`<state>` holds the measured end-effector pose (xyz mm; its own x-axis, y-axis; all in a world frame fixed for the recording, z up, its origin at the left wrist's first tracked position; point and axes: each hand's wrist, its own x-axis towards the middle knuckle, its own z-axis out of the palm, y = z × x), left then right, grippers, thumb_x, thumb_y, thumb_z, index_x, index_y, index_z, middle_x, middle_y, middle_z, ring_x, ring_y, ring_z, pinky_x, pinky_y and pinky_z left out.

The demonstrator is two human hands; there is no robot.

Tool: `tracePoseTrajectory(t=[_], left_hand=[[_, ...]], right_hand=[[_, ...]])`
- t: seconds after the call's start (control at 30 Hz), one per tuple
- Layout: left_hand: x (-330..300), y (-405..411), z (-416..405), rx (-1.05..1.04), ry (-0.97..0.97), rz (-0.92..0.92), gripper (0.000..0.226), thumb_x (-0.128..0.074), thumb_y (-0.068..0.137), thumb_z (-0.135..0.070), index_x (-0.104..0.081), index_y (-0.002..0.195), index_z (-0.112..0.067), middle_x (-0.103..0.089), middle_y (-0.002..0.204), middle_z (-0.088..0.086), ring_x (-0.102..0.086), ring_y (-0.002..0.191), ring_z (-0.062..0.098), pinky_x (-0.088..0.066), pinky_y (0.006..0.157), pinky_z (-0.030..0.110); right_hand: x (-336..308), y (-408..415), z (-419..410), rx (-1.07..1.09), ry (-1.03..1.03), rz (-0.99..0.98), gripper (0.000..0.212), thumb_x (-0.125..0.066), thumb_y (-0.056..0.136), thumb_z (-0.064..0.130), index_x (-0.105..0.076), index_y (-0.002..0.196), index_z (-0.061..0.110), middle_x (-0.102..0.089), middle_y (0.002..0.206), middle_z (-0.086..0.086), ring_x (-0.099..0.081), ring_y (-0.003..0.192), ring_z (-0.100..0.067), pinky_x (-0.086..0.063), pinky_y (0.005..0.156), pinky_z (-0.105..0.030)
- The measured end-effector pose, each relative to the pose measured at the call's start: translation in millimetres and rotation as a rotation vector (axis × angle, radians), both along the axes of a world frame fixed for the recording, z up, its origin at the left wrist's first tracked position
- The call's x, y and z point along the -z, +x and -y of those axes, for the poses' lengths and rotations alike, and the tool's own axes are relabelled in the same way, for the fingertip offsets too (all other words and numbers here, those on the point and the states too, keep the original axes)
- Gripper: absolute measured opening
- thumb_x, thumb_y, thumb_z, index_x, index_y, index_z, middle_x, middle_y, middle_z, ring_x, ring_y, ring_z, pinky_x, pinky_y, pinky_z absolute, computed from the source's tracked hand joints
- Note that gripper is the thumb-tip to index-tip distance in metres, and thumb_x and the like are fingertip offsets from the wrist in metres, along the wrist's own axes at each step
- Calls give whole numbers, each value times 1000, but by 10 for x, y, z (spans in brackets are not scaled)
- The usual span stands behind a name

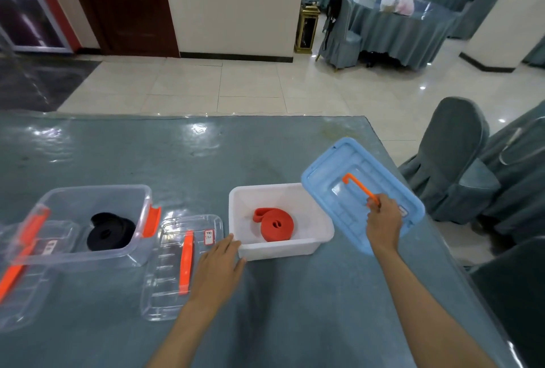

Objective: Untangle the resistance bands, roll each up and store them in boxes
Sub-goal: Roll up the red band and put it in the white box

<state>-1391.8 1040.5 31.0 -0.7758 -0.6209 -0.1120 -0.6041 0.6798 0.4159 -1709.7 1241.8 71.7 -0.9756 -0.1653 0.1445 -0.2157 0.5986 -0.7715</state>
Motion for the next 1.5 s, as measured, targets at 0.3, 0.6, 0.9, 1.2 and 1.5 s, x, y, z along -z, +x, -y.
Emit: tracePoseTrajectory(t=[0.3, 0.6, 0.9, 1.2, 1.5], left_hand=[[-21, -211, 203, -116, 178, -169, 48, -51, 109, -35, -44, 154, -21, -44, 161, -3, -47, 144, 20, -40, 114, 35], [91, -558, 265, -236, 367, -362, 51, -53, 108, -36, -35, 155, -25, -44, 147, -9, -44, 137, 18, -39, 109, 32], [286, -580, 193, -437, 395, -487, 51, -50, 110, -28, -38, 160, -25, -35, 158, -22, -34, 151, 7, -25, 120, 23], [421, -594, 208, -458, 384, -478, 49, -47, 111, -18, -42, 159, -11, -40, 166, -4, -35, 153, 12, -22, 125, 25], [312, -541, 214, -436, 350, -371, 51, -44, 112, -30, -36, 162, -30, -37, 166, -17, -41, 150, 11, -36, 116, 29]], right_hand=[[-31, -117, 391, -303, 118, 50, 18, -52, 103, 0, -65, 94, 8, -59, 97, -13, -61, 87, -33, -52, 81, -54], [318, 134, 937, -647, 217, 92, 18, -55, 104, -1, -70, 107, 7, -68, 99, -14, -61, 91, -26, -45, 85, -38], [629, 346, 945, -583, 140, -93, 16, -73, 96, 6, -74, 112, 10, -65, 114, -4, -62, 105, -25, -51, 92, -33], [743, 398, 687, -465, 155, -19, 47, -48, 105, -7, -55, 149, 7, -48, 160, -6, -37, 153, -28, -23, 126, -29], [815, 341, 677, -481, 124, 56, 48, -43, 110, 3, -48, 156, 17, -38, 166, 3, -33, 156, -22, -27, 129, -45]])
